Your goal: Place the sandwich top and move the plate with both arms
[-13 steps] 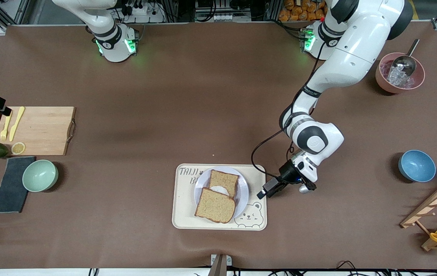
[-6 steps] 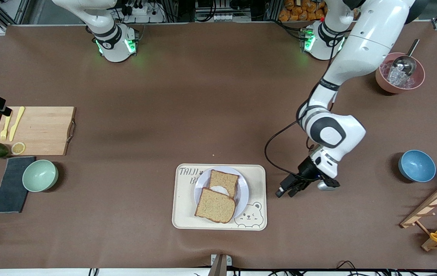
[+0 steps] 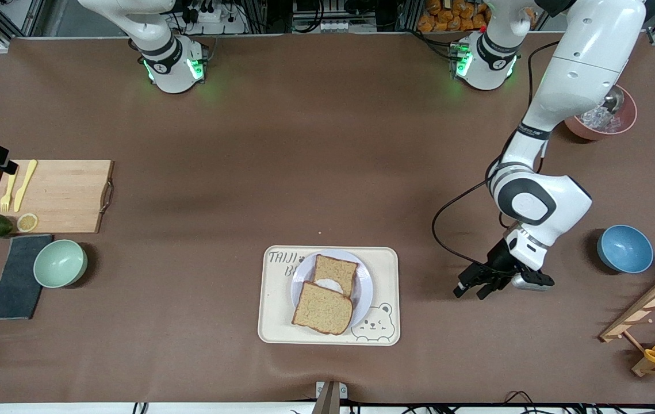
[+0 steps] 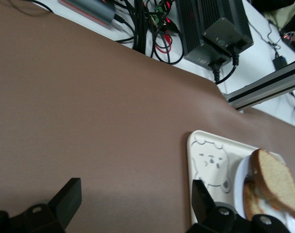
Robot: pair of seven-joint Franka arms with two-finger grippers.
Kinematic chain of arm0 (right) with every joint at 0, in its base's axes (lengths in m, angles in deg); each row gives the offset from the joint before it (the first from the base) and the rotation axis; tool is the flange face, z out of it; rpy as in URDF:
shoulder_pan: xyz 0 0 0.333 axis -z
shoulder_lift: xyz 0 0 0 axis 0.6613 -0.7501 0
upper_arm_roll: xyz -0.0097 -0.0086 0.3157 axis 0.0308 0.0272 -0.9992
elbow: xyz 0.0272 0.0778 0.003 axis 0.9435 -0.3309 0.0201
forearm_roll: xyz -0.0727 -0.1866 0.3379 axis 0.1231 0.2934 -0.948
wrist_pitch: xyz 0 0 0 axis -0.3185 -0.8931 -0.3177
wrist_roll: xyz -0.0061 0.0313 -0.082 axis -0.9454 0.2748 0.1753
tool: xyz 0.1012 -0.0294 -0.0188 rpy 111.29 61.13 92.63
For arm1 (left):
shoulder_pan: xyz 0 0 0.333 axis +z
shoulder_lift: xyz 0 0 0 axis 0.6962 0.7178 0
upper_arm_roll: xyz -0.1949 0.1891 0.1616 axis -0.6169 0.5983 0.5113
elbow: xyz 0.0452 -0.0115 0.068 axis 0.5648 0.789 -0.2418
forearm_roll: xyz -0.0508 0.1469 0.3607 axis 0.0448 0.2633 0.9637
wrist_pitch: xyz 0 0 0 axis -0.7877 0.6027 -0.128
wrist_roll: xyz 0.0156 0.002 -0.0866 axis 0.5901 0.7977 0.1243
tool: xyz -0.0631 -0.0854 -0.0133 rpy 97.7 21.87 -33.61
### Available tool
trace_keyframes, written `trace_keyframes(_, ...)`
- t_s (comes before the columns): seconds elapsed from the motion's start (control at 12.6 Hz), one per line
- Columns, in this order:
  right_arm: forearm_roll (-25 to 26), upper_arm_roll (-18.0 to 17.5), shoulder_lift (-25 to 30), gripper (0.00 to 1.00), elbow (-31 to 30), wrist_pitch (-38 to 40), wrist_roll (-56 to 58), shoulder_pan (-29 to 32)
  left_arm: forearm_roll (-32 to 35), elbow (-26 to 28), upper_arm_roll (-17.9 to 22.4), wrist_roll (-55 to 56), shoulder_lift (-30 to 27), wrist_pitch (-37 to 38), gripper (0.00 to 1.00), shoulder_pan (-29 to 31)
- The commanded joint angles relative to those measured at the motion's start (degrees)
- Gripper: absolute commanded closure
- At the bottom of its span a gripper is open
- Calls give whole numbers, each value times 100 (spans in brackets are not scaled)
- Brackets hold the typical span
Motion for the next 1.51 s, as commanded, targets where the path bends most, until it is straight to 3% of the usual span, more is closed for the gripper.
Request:
trace_keyframes(0.0,-100,-49,-67,0,126,63,-25,87,956,787,59,104,-655,14,0,228)
trace_keyframes(0.24,-92,-49,-67,0,126,63,-16,87,2351,1341,313,646,-1103,214,0,237)
trace_keyframes(0.48,-92,-49,-67,0,126,54,-16,87,4180,1387,770,2183,-1437,1610,0,185)
trace_keyframes(0.8,-92,-49,-58,0,126,72,-25,87,6377,1325,972,3758,-2096,3358,0,255)
trace_keyframes(1.12,-92,-49,-67,0,126,72,-16,87,7392,1150,1026,4610,-2869,5054,0,325)
trace_keyframes(1.27,-92,-49,-67,0,117,72,-16,87,7420,791,1000,5156,-3169,5847,0,325)
trace_keyframes(1.43,-92,-49,-58,0,126,72,-25,78,7420,395,921,5517,-3362,6165,0,264)
